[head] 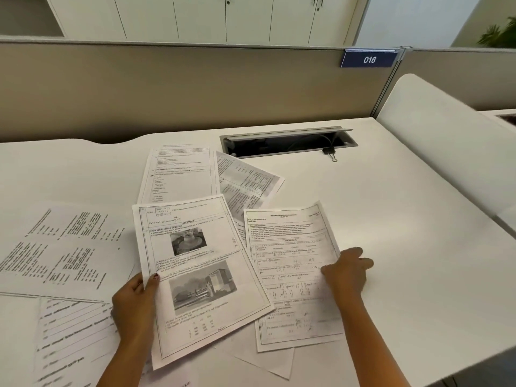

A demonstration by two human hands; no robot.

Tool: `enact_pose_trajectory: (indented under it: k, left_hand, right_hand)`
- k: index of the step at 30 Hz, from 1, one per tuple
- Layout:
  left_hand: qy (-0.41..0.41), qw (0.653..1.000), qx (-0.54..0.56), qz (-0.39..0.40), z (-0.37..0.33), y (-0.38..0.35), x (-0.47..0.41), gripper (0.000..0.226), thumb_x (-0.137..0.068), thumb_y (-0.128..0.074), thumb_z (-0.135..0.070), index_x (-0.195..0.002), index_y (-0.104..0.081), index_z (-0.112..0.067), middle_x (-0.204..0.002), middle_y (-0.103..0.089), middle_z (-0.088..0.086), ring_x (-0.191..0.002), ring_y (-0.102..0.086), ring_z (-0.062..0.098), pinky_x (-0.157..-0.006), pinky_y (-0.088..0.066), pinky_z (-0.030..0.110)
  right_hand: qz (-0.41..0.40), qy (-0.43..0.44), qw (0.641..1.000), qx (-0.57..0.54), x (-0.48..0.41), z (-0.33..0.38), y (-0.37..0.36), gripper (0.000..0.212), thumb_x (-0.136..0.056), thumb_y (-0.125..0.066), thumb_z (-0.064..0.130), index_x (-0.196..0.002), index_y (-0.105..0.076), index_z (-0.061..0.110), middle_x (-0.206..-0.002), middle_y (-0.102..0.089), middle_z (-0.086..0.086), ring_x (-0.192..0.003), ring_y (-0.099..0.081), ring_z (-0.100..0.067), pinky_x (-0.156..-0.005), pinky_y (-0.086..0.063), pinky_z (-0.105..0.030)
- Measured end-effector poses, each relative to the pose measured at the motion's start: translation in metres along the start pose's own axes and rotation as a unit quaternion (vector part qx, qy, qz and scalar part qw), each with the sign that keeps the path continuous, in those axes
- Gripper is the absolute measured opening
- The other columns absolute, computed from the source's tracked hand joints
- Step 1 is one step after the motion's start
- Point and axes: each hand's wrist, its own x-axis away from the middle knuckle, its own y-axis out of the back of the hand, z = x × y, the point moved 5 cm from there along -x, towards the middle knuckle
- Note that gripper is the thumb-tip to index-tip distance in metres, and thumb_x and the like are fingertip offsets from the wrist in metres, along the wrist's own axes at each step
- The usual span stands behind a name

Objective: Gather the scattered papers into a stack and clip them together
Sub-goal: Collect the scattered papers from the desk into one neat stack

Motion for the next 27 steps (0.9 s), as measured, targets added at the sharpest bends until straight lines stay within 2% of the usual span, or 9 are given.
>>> enact_pose_trajectory:
  k: [4, 6, 9, 11, 15, 19, 21, 23, 27]
  left_hand:
    - [-0.005, 1.0, -0.028, -0.014, 0.001, 0.004, -0.005, 0.023, -0.091, -0.057, -0.017, -0.109, -0.065, -0.006, -0.097, -0.067, 0.007, -0.081, -0.057, 0.023, -0.081, -0.046, 0.036]
    - [-0.01, 0.999, -0.037, -0.007, 0.001, 0.004, -0.006, 0.021, -0.091, -0.056, -0.017, -0.107, -0.066, -0.006, -0.095, -0.066, 0.006, -0.079, -0.057, 0.023, -0.078, -0.045, 0.034]
    - [-0.008, 0.999, -0.03, 0.004, 0.003, 0.004, -0.007, 0.023, -0.091, -0.057, -0.018, -0.111, -0.065, -0.008, -0.094, -0.065, 0.003, -0.083, -0.059, 0.022, -0.081, -0.048, 0.036]
    - [0.013, 1.0, -0.016, 0.011, 0.008, 0.004, -0.01, 0.027, -0.09, -0.059, -0.02, -0.114, -0.064, -0.011, -0.096, -0.067, 0.002, -0.088, -0.062, 0.024, -0.088, -0.05, 0.041]
    - [0.056, 0.997, 0.02, 0.046, 0.019, 0.003, -0.017, 0.025, -0.086, -0.063, -0.025, -0.108, -0.067, -0.015, -0.099, -0.071, 0.005, -0.093, -0.065, 0.028, -0.088, -0.052, 0.049]
    - [0.07, 0.993, 0.05, 0.077, 0.02, 0.002, -0.017, 0.007, -0.085, -0.066, -0.022, -0.091, -0.068, -0.024, -0.094, -0.072, 0.003, -0.088, -0.068, 0.026, -0.085, -0.054, 0.049]
    - [0.076, 0.993, 0.056, 0.076, 0.021, 0.003, -0.019, 0.008, -0.084, -0.066, -0.021, -0.083, -0.067, -0.029, -0.092, -0.073, 0.003, -0.088, -0.068, 0.026, -0.085, -0.053, 0.05]
    - [0.086, 0.991, 0.067, 0.083, 0.024, 0.004, -0.021, 0.01, -0.084, -0.067, -0.021, -0.082, -0.068, -0.03, -0.092, -0.074, 0.003, -0.088, -0.069, 0.026, -0.086, -0.053, 0.051]
    - [0.087, 0.988, 0.08, 0.102, 0.021, 0.004, -0.019, 0.008, -0.087, -0.064, -0.02, -0.085, -0.068, -0.027, -0.092, -0.073, 0.006, -0.089, -0.069, 0.027, -0.085, -0.054, 0.048]
  right_hand:
    - [-0.011, 0.068, 0.995, -0.07, 0.007, 0.019, 0.028, 0.034, -0.081, -0.064, 0.0, -0.113, -0.052, -0.001, -0.115, -0.06, -0.022, -0.094, -0.061, -0.036, -0.076, -0.048, -0.033]
    - [-0.053, 0.14, 0.987, -0.062, 0.023, 0.04, 0.049, 0.023, -0.086, -0.059, 0.004, -0.108, -0.061, 0.008, -0.106, -0.069, -0.011, -0.081, -0.06, -0.025, -0.071, -0.042, -0.027]
    - [-0.145, 0.239, 0.959, -0.038, 0.056, 0.075, 0.074, 0.018, -0.091, -0.056, 0.01, -0.104, -0.064, 0.019, -0.093, -0.068, 0.002, -0.071, -0.054, -0.019, -0.067, -0.038, -0.026]
    - [-0.162, 0.299, 0.935, -0.097, 0.075, 0.094, 0.08, 0.016, -0.092, -0.056, 0.012, -0.102, -0.065, 0.021, -0.089, -0.067, 0.006, -0.069, -0.055, -0.016, -0.063, -0.038, -0.025]
    - [-0.099, 0.313, 0.899, -0.289, 0.083, 0.109, 0.074, 0.014, -0.089, -0.062, 0.013, -0.1, -0.068, 0.019, -0.09, -0.07, 0.01, -0.068, -0.065, -0.012, -0.059, -0.046, -0.012]
    - [-0.017, 0.263, 0.892, -0.367, 0.073, 0.112, 0.049, 0.012, -0.088, -0.064, 0.014, -0.098, -0.068, 0.02, -0.086, -0.067, 0.022, -0.068, -0.065, 0.004, -0.056, -0.046, -0.003]
    - [0.028, 0.233, 0.893, -0.383, 0.066, 0.11, 0.032, 0.013, -0.087, -0.065, 0.016, -0.099, -0.069, 0.02, -0.088, -0.068, 0.02, -0.068, -0.064, 0.01, -0.057, -0.046, -0.003]
    - [0.074, 0.21, 0.897, -0.382, 0.059, 0.108, 0.015, 0.015, -0.086, -0.066, 0.019, -0.1, -0.07, 0.023, -0.091, -0.07, 0.017, -0.072, -0.065, 0.012, -0.066, -0.049, -0.008]
    - [0.161, 0.177, 0.904, -0.355, 0.048, 0.102, -0.026, 0.014, -0.084, -0.067, 0.024, -0.097, -0.07, 0.03, -0.095, -0.072, 0.014, -0.087, -0.069, -0.003, -0.086, -0.055, -0.032]
